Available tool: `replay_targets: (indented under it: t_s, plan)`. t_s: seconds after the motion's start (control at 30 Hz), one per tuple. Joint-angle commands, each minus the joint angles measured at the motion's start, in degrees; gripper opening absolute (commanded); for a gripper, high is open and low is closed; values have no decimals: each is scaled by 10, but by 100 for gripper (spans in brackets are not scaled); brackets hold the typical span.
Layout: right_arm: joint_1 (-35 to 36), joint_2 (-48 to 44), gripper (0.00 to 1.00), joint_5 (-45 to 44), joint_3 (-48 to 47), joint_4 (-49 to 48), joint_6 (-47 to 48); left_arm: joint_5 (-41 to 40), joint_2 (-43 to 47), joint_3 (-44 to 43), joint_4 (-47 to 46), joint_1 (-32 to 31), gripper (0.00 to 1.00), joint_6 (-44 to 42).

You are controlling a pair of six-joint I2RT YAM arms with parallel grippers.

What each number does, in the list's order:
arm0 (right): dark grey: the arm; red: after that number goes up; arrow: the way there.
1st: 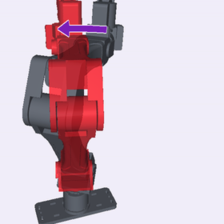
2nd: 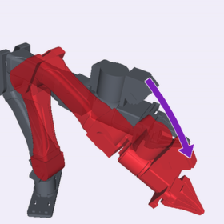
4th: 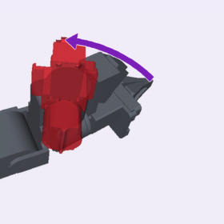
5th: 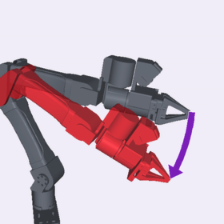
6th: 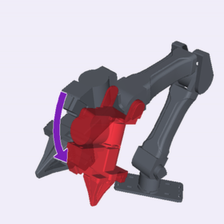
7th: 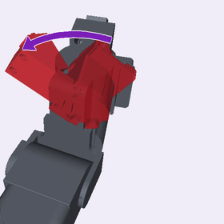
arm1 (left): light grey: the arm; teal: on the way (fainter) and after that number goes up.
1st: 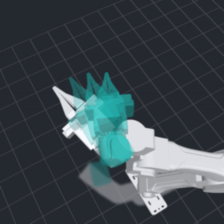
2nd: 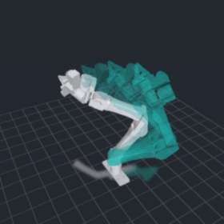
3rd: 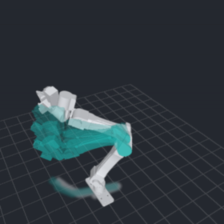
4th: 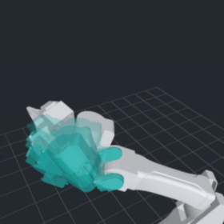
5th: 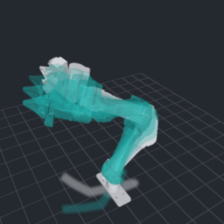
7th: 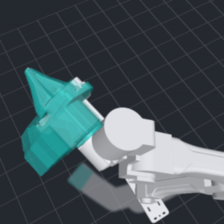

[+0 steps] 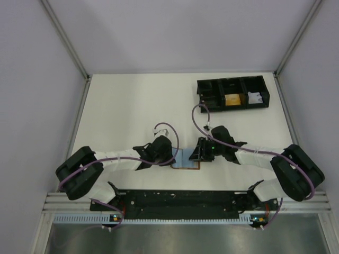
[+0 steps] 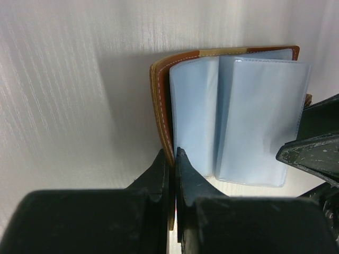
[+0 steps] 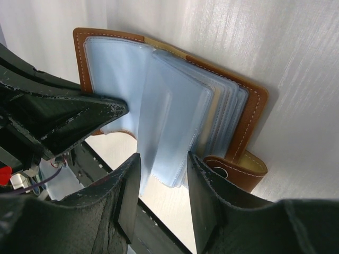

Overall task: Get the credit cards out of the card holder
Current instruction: Remove the credit card from the card holder.

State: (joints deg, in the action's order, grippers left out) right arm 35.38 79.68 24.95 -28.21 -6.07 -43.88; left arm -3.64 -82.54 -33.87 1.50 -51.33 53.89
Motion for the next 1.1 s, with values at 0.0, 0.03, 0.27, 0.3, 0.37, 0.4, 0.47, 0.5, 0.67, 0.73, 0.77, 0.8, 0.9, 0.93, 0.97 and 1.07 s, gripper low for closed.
replay_targets:
  t_s: [0.0, 0.03, 0.27, 0.3, 0.37, 0.4, 0.47, 0.5, 0.67, 0.73, 0.77, 0.8, 0.9, 0.93, 0.97, 1.07]
  plan:
    - [12, 7, 40, 5, -30, -25, -5, -1, 2, -3, -2, -6, 0, 2]
    - [13, 8, 40, 7, -33, -26, -6, -1, 2, -3, -4, -6, 0, 3]
    - [26, 31, 41, 12, -67, -31, -9, 8, 0, 6, -26, -6, 0, 7]
    - [29, 35, 41, 14, -71, -32, -12, 10, 0, 7, -31, -7, 0, 8]
    - [36, 44, 41, 19, -80, -39, -16, 9, 0, 10, -33, -7, 0, 10]
    - [40, 48, 41, 21, -84, -40, -18, 8, 0, 12, -35, -7, 0, 11]
    - [49, 50, 42, 26, -96, -38, -17, 7, 0, 15, -37, -7, 0, 13]
    - [50, 49, 42, 28, -101, -35, -16, 4, 0, 17, -37, -6, 0, 15]
    - [52, 8, 45, 20, -119, 17, 10, -4, 0, 23, -38, -6, 0, 23]
    - [52, -20, 45, -13, -121, 54, 26, -7, -1, 25, -39, -6, 0, 25]
    - [51, -32, 45, -34, -122, 83, 33, -8, -2, 25, -38, -6, 0, 25]
    - [51, -46, 45, -56, -121, 103, 36, -8, -2, 25, -38, -6, 0, 25]
    - [51, -71, 46, -113, -105, 139, 39, -10, -1, 26, -37, -8, 0, 26]
    - [52, -75, 46, -125, -98, 142, 37, -10, -1, 26, -37, -6, 0, 26]
    - [51, -79, 47, -132, -92, 146, 36, -10, -1, 27, -38, -6, 0, 26]
    - [52, -72, 49, -133, -84, 147, 37, -9, -1, 25, -37, -6, 0, 26]
